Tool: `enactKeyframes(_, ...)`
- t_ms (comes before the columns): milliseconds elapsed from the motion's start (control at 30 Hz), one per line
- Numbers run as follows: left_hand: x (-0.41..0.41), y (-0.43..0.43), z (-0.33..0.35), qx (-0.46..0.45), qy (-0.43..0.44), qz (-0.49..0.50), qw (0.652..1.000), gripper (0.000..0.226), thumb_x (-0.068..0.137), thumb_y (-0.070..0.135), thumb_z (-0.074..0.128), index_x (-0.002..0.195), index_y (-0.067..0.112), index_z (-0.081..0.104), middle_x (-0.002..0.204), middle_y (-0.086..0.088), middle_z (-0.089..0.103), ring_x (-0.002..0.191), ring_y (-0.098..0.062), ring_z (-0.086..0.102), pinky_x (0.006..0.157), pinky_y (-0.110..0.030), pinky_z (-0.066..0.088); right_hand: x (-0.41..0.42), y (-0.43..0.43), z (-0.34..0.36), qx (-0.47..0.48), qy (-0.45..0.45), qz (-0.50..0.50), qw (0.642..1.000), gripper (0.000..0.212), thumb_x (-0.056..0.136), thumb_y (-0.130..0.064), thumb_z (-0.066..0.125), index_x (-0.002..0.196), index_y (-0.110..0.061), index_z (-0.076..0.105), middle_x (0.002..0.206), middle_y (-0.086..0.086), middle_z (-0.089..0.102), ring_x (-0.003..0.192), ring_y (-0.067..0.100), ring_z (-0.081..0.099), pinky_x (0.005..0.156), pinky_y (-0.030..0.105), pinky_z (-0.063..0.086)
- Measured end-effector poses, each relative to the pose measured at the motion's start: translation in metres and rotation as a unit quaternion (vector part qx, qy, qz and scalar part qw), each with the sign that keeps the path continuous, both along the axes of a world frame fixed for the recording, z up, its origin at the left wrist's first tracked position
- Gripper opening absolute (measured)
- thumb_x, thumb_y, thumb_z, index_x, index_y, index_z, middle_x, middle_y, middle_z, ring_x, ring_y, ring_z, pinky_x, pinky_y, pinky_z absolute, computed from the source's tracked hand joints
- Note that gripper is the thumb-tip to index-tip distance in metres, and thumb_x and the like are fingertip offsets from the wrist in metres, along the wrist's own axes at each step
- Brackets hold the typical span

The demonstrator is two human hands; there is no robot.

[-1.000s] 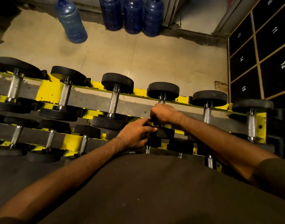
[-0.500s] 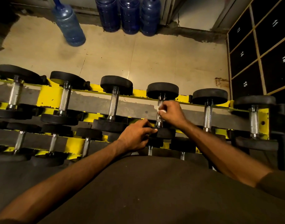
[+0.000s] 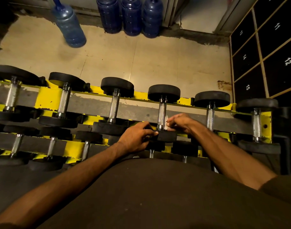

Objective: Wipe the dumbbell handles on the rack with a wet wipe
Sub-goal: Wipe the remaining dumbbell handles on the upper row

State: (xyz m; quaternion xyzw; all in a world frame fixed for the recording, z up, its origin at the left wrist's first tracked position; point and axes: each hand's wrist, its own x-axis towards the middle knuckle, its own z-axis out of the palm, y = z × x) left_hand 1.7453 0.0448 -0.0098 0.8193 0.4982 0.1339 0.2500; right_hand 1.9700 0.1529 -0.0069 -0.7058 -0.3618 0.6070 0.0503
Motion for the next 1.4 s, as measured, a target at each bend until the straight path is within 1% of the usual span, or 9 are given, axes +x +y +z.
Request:
enactKeyframes(133, 0.003, 0.001, 0.001, 0.003, 0.005, -0.008, 1.000, 0.037, 0.089, 0.030, 0.071, 0.125, 0.025, 0.068, 0.126, -0.002, 0.056, 0.111, -0.017, 0.054, 0.088, -0.028, 0.052, -0.009, 0.008, 0.004, 0.067, 0.029, -0.100, 0.992, 0.031, 0.081, 0.012, 0.065, 0.087, -0.017, 0.074, 0.109, 0.008, 0.069, 0.099, 0.024, 0.066, 0.086, 0.037, 0.059)
enactKeyframes(300, 0.000, 0.000, -0.001, -0.004, 0.011, 0.003, 1.000, 0.037, 0.089, 0.029, 0.072, 0.126, 0.026, 0.068, 0.126, -0.001, 0.056, 0.111, -0.016, 0.055, 0.088, -0.024, 0.049, -0.005, -0.009, 0.003, 0.076, -0.036, 0.042, 0.996, 0.017, 0.086, 0.002, 0.067, 0.095, -0.011, 0.073, 0.100, 0.009, 0.070, 0.090, 0.021, 0.070, 0.079, 0.035, 0.061)
enactKeyframes(467, 0.003, 0.004, 0.000, 0.005, 0.014, -0.007, 1.000, 0.036, 0.090, 0.031, 0.071, 0.125, 0.027, 0.068, 0.122, 0.000, 0.058, 0.109, -0.015, 0.055, 0.085, -0.022, 0.044, -0.010, 0.000, 0.011, 0.209, -0.020, -0.001, 0.978, 0.016, 0.087, -0.006, 0.071, 0.103, -0.007, 0.071, 0.092, 0.011, 0.073, 0.073, 0.018, 0.074, 0.067, 0.032, 0.062)
enactKeyframes(600, 0.003, 0.004, 0.001, 0.021, 0.017, -0.006, 1.000, 0.035, 0.089, 0.032, 0.072, 0.123, 0.026, 0.070, 0.116, 0.001, 0.061, 0.101, -0.014, 0.057, 0.081, -0.023, 0.047, -0.017, -0.004, 0.012, 0.380, -0.134, 0.205, 0.892, 0.012, 0.089, -0.021, 0.072, 0.099, -0.015, 0.074, 0.087, -0.004, 0.069, 0.077, 0.005, 0.065, 0.070, 0.024, 0.056)
enactKeyframes(767, 0.003, 0.006, 0.003, 0.052, 0.029, -0.034, 0.998, 0.033, 0.089, 0.042, 0.072, 0.119, 0.029, 0.071, 0.107, 0.002, 0.061, 0.091, -0.014, 0.058, 0.070, -0.029, 0.051, -0.023, -0.001, 0.018, 0.401, -0.218, 0.565, 0.688, 0.025, 0.093, -0.037, 0.064, 0.110, -0.020, 0.069, 0.105, -0.001, 0.059, 0.083, 0.008, 0.049, 0.062, 0.017, 0.034)
enactKeyframes(900, 0.007, 0.006, 0.006, 0.070, 0.043, -0.038, 0.996, 0.033, 0.087, 0.038, 0.076, 0.117, 0.027, 0.071, 0.103, 0.000, 0.062, 0.086, -0.017, 0.060, 0.066, -0.035, 0.054, -0.049, 0.009, 0.031, 0.434, -0.315, 0.484, 0.692, 0.029, 0.093, -0.022, 0.065, 0.117, -0.006, 0.062, 0.111, 0.008, 0.054, 0.084, 0.015, 0.054, 0.063, 0.026, 0.045)
enactKeyframes(1033, 0.006, 0.006, 0.005, 0.087, 0.054, -0.047, 0.994, 0.030, 0.087, 0.037, 0.077, 0.116, 0.028, 0.072, 0.101, 0.001, 0.064, 0.083, -0.017, 0.062, 0.063, -0.033, 0.052, -0.073, 0.001, 0.034, 0.353, -0.300, 0.643, 0.610, 0.032, 0.094, -0.019, 0.064, 0.122, -0.004, 0.063, 0.125, 0.017, 0.052, 0.112, 0.030, 0.055, 0.087, 0.038, 0.051)
enactKeyframes(1267, 0.005, 0.008, 0.005, 0.084, 0.064, -0.048, 0.993, 0.030, 0.089, 0.038, 0.074, 0.117, 0.027, 0.071, 0.103, 0.000, 0.063, 0.085, -0.017, 0.061, 0.064, -0.033, 0.052, -0.085, 0.012, 0.046, 0.315, -0.320, 0.606, 0.657, 0.029, 0.093, -0.012, 0.063, 0.121, -0.004, 0.064, 0.123, 0.016, 0.056, 0.106, 0.030, 0.059, 0.085, 0.038, 0.052)
enactKeyframes(1400, 0.007, 0.006, 0.006, 0.081, 0.047, -0.045, 0.995, 0.030, 0.087, 0.035, 0.076, 0.115, 0.025, 0.072, 0.105, -0.001, 0.064, 0.088, -0.018, 0.063, 0.066, -0.036, 0.055, -0.082, 0.004, 0.039, 0.321, -0.330, 0.672, 0.580, 0.033, 0.093, -0.023, 0.065, 0.123, -0.009, 0.063, 0.125, 0.014, 0.055, 0.114, 0.029, 0.055, 0.086, 0.040, 0.051)
